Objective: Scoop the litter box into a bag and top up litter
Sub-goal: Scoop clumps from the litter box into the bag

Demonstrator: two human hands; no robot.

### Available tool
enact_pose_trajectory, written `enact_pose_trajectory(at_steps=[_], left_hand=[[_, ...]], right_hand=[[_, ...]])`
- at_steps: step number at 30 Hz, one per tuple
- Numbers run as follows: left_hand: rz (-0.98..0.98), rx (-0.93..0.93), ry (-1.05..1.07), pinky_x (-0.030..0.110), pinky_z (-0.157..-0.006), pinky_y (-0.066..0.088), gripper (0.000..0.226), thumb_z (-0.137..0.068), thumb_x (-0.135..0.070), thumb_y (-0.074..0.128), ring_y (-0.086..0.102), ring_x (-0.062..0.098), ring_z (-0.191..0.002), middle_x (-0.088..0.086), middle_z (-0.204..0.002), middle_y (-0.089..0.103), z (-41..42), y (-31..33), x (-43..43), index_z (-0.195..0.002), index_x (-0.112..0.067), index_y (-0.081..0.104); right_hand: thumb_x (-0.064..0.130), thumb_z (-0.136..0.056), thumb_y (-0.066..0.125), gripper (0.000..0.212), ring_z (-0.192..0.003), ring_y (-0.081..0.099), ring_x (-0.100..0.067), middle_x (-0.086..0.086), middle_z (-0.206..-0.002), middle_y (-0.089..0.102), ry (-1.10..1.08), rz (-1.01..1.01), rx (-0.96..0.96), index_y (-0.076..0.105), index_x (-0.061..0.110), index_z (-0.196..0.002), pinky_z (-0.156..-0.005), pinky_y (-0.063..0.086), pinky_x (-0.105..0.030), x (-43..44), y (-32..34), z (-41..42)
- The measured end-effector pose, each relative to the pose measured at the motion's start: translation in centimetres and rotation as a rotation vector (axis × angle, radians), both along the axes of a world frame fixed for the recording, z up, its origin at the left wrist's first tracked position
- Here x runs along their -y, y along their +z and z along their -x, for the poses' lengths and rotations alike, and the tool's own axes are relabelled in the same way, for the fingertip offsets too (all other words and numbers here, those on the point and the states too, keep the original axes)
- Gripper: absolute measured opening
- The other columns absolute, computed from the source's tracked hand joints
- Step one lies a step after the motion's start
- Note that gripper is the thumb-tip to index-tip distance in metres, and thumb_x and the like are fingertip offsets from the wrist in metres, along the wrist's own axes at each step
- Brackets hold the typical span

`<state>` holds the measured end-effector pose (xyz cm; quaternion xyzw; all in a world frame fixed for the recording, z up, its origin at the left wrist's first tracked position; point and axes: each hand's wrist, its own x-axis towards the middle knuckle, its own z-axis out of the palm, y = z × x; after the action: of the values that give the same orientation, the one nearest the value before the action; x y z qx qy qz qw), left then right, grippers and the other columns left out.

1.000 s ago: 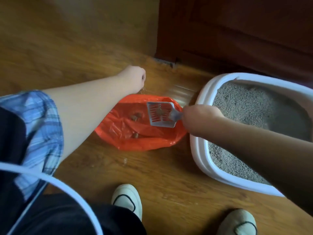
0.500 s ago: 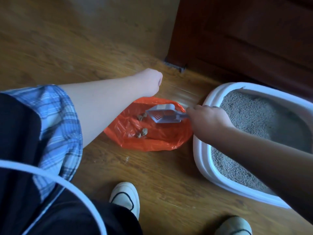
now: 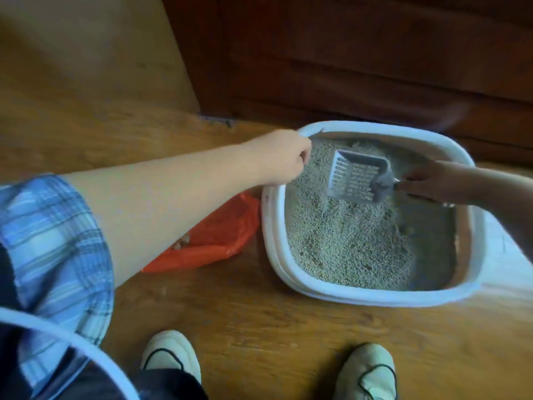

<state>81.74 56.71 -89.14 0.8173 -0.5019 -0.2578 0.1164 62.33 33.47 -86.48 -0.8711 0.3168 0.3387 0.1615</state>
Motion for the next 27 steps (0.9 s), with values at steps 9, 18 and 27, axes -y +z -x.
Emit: enact_pose_trajectory(at_steps=[9,18,27], left_hand=[[-0.268,0.166,-0.665,0.046,-0.100,0.042,0.033,-0.095,-0.030,0.043,0.048,0.020,-0.121,-0.005,-0.126,0.058,7.1,-6.4,1.7,-0.123,-0.030,0.061],[-0.066,0.333,-0.654,0.043,-0.099,0.039,0.039,-0.085,-0.037,0.041,0.055,0.020,-0.109,-0.006,-0.111,0.064,6.8,-8.6,-0.4,-0.114,-0.029,0.065],[0.004,0.246,-0.604,0.042,-0.093,0.044,0.040,-0.073,-0.030,0.038,0.058,0.024,-0.098,-0.004,-0.092,0.063,6.6,-9.1,-0.5,-0.099,-0.024,0.067]], right_hand=[[0.043,-0.097,0.056,0.048,-0.061,0.055,-0.030,-0.012,-0.062,0.054,-0.343,0.263,-0.126,0.057,0.001,-0.074,-0.062,0.046,-0.034,5.5,-3.0,6.5],[0.035,-0.091,0.051,0.031,-0.093,0.067,-0.029,-0.004,-0.107,0.070,-0.163,0.529,-0.115,0.065,0.026,-0.117,-0.070,0.047,-0.033,4.6,-3.1,2.1],[0.026,-0.093,0.047,0.028,-0.104,0.066,-0.028,-0.006,-0.110,0.069,0.183,0.615,-0.102,0.067,0.018,-0.111,-0.072,0.045,-0.032,4.9,-3.9,-3.6]])
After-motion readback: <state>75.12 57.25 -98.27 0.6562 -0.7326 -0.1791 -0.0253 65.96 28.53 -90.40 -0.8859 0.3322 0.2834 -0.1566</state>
